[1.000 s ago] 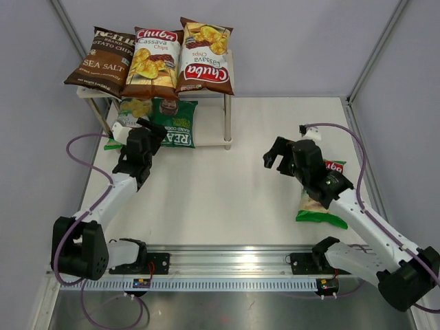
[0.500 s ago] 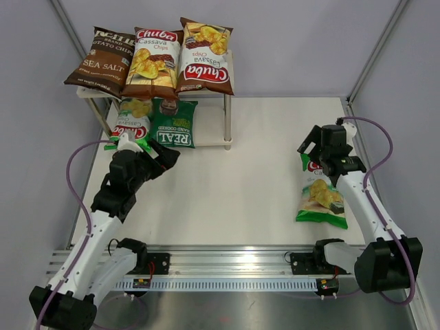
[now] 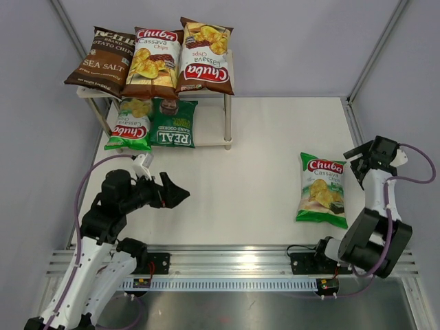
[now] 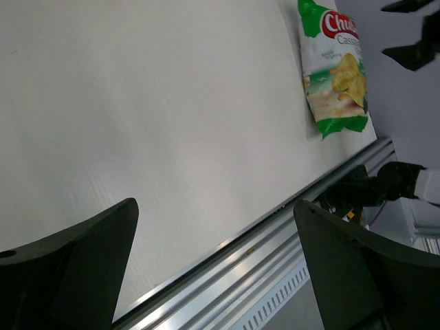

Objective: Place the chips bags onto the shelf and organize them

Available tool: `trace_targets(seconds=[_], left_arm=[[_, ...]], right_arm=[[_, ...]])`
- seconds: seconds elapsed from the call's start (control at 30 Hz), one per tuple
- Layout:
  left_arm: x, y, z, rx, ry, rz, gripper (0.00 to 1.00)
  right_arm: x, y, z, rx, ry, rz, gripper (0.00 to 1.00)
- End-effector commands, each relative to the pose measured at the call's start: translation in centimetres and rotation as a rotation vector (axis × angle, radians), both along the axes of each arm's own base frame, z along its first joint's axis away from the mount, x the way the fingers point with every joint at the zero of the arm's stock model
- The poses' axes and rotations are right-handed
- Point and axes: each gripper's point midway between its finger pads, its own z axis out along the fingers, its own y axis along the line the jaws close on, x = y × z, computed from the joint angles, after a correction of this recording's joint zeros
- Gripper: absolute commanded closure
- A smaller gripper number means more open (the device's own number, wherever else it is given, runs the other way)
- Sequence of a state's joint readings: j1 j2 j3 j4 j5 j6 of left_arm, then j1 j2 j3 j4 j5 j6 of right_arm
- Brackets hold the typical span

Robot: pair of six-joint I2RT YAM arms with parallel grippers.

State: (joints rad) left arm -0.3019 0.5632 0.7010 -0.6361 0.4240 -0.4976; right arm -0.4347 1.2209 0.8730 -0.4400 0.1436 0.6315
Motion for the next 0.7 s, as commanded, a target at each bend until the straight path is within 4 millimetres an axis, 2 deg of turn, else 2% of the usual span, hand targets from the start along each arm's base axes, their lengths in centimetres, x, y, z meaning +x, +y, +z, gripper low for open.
trace_targets(seconds=[0.0,0.07,0.17,0.33,0.37,0.43,0.6,0.67], left_arm=[[-2.4,-1.3,2.6,-0.042,-0.102,-0.16,0.01],[-3.1,-2.1,3.0,-0.08,-0.116,-0.222,0.01],[-3.8,-2.6,3.0,-0.102,-0.118,-0.27,0.01],[-4.3,-2.6,3.7,-0.115,-0.158,-0.286,0.01],[-4.3,-2.6,3.8,-0.118,-0.163,-0.288,0.01],[-4.3,-2.7,3.8,-0.122,-0.16,-0.29,0.01],[-3.7,-2.9,3.4,-0.134,-0.138,-0.278,0.01],[-3.6,-3.1,2.8,-0.142,-0.113,-0.28,0.01]], right_arm=[[3.1,1.3,-2.6,0.192,-0.036,0.102,0.01],[4.4,1.9,-3.1,0.253,-0.075,0.17,0.0],[5.1,2.5,-4.7,0.293,-0.112,0.224,0.01],[4.7,4.4,-8.3,0.388,-0.075,0.287,0.0],[4.7,5.1,-8.6,0.424,-0.09,0.301,0.01],[4.3,5.9,-9.3,0.45,-0.117,0.304,0.05],[4.0,7.7,-9.3,0.504,-0.197,0.312,0.15],[3.7,8.4,-9.3,0.507,-0.208,0.312,0.3]])
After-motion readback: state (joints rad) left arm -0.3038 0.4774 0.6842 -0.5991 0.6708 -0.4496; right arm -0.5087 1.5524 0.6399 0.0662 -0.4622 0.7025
